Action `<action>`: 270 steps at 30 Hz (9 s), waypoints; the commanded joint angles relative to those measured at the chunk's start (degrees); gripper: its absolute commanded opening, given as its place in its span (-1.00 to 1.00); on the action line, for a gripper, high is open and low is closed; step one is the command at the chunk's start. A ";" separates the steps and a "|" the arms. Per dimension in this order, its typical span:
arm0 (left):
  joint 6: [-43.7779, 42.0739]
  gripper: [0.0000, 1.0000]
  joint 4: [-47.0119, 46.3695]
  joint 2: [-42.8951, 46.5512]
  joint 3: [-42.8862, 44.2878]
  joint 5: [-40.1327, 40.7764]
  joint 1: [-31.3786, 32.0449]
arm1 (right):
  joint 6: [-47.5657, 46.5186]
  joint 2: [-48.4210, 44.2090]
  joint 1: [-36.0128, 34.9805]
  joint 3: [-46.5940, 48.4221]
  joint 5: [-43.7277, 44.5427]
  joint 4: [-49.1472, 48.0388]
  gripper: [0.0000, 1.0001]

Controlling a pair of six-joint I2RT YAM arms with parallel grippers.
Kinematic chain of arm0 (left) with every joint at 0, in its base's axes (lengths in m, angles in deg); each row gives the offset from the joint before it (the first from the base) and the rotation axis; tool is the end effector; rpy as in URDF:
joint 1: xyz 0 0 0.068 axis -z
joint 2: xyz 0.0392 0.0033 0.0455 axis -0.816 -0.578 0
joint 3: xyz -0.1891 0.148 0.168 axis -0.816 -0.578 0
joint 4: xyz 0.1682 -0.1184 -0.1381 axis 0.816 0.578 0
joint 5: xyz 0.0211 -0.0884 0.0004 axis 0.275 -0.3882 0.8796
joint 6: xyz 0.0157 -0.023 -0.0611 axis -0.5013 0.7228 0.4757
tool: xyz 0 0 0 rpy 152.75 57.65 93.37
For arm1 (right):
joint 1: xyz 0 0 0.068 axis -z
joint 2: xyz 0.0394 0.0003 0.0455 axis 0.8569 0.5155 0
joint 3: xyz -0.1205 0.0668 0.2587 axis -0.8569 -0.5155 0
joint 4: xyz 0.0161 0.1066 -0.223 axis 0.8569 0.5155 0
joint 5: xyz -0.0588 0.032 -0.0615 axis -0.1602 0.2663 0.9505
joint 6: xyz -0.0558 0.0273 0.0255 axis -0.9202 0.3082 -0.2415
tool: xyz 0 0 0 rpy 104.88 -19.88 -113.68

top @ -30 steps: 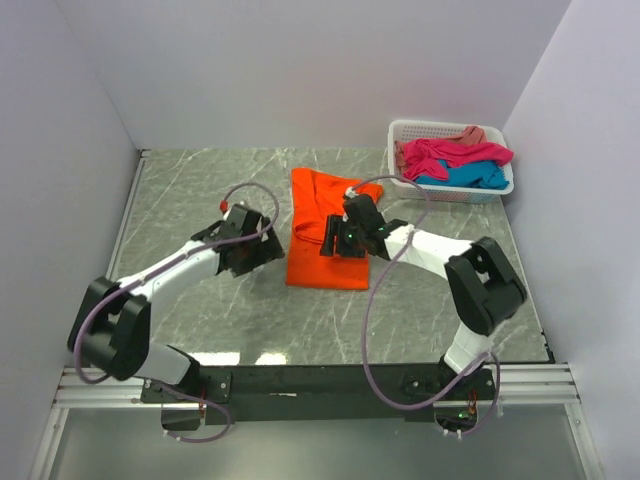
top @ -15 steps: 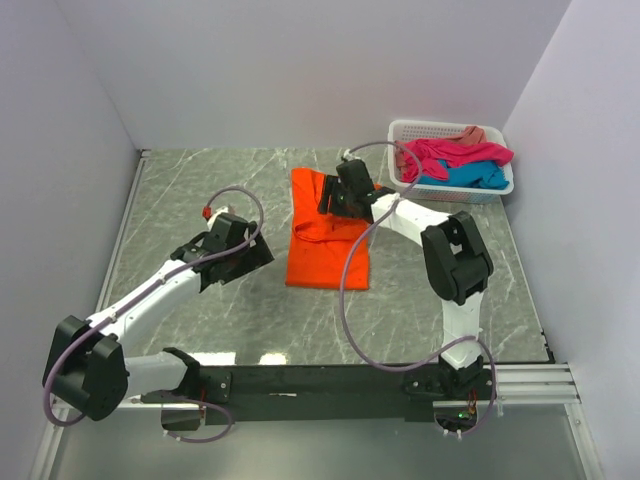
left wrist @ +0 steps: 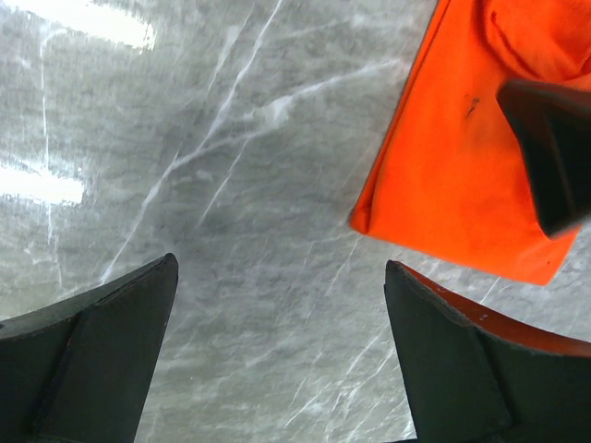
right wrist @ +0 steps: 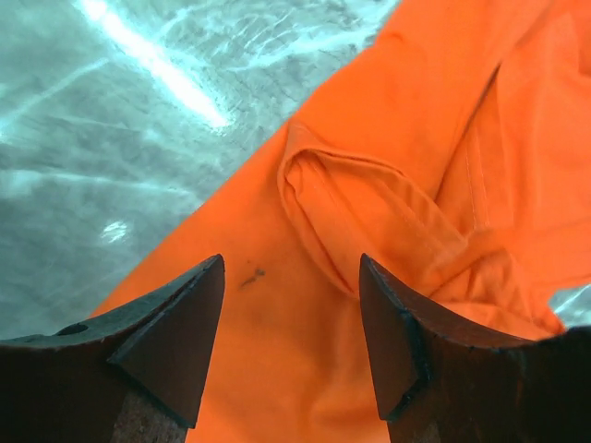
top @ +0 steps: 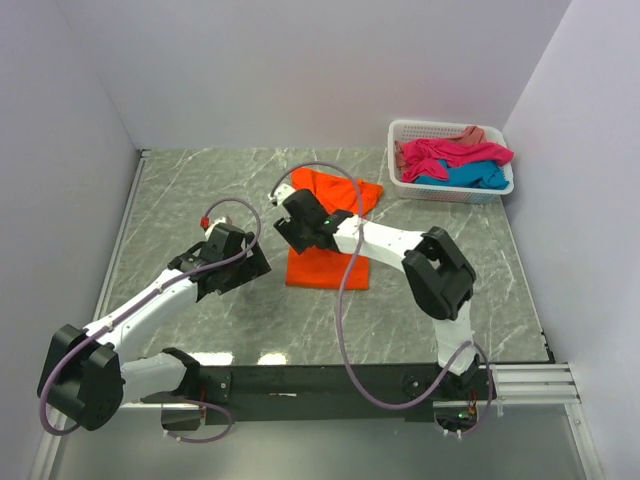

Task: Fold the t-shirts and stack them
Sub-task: Fold the tshirt, then neatly place the folded tshirt to the corner

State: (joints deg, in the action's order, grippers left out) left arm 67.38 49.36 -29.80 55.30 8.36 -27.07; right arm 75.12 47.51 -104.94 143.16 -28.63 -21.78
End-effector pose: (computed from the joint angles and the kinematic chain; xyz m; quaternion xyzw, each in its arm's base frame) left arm 0.1948 -0.0936 0.2319 -0.2125 0.9201 -0.1541 0.2908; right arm 0.3203 0.3173 0.2269 -0.3708 0.8408 0.0533 0.3908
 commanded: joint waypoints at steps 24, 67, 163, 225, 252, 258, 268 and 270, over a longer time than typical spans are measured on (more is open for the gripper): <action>1.18 0.99 -1.75 -0.95 -1.00 -0.29 0.16 | -9.12 0.65 1.94 -0.73 4.03 1.97 0.33; 1.89 -0.99 -11.86 -28.64 2.69 -3.81 6.57 | 4.38 2.93 13.10 11.04 4.46 -1.12 0.29; -14.02 0.99 -2.55 -55.00 55.42 -5.40 -4.76 | 33.60 -7.65 28.31 -9.56 -17.95 2.83 0.65; -11.47 -0.91 -8.70 -64.24 54.20 -14.01 -7.75 | 39.48 -4.21 25.06 -7.96 -36.23 -13.42 -1.00; -13.85 -0.99 -8.79 -57.91 48.84 -11.90 -7.93 | 35.89 -3.58 29.98 -12.45 -31.84 -6.57 -0.08; -14.20 0.20 -8.17 -52.73 47.52 -11.99 -7.93 | 35.10 -7.72 29.10 -13.06 -23.94 -3.06 0.15; -11.57 0.99 -9.05 -34.90 36.28 -8.03 -8.98 | 32.37 -0.08 25.41 -5.42 -16.55 4.50 0.19; -10.43 0.99 -8.70 -29.54 31.89 -4.70 -9.60 | 31.58 1.94 24.27 -3.14 -16.54 6.08 0.19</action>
State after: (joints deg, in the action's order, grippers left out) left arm 55.16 40.72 -66.28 91.36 -0.69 -35.51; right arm 108.74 46.94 -79.17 135.92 -47.97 -18.85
